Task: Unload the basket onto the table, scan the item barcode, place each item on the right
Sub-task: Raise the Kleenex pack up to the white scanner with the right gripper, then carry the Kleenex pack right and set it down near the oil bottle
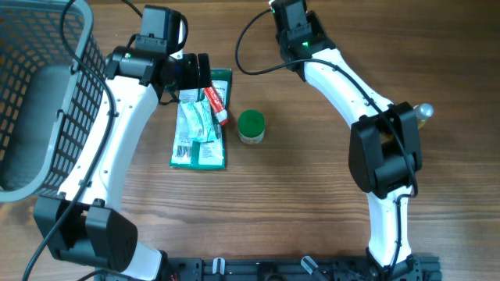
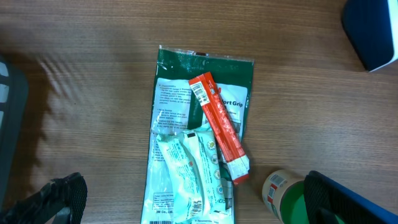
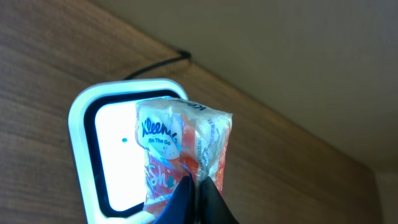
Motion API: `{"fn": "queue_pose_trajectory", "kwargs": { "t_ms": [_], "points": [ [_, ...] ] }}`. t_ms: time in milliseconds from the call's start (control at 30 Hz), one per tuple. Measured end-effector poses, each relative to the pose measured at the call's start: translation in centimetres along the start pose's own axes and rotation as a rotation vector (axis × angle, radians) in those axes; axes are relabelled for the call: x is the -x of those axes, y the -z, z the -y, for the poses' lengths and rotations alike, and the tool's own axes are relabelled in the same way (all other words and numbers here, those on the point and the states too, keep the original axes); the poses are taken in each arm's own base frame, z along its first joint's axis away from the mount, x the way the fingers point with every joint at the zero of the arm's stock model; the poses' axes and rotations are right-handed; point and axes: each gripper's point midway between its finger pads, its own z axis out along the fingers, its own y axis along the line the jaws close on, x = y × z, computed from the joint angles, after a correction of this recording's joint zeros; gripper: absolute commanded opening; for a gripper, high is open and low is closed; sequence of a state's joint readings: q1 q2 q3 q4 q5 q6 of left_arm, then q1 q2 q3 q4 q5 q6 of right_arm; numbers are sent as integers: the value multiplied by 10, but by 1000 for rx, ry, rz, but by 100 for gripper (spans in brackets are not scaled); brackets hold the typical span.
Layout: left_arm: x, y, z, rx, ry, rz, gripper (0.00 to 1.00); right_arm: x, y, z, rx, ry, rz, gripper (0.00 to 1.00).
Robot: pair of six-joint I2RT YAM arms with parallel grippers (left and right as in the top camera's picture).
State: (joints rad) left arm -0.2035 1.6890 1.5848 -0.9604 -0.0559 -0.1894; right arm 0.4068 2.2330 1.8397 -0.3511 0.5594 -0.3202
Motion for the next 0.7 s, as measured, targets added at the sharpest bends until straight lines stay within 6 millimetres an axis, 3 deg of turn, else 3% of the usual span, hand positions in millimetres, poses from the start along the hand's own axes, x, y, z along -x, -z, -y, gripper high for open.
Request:
{"fn": "queue_pose_trajectory", "kwargs": {
  "t_ms": [467, 567, 700],
  "points": [
    [0, 0, 0, 0, 0, 0, 100, -3, 0, 5, 7, 19, -11, 4],
    [0, 0, 0, 0, 0, 0, 100, -9, 26, 19, 26, 48, -58, 4],
    [0, 0, 0, 1, 0, 1, 100, -5, 105, 63, 78, -8, -63, 4]
  ]
}}
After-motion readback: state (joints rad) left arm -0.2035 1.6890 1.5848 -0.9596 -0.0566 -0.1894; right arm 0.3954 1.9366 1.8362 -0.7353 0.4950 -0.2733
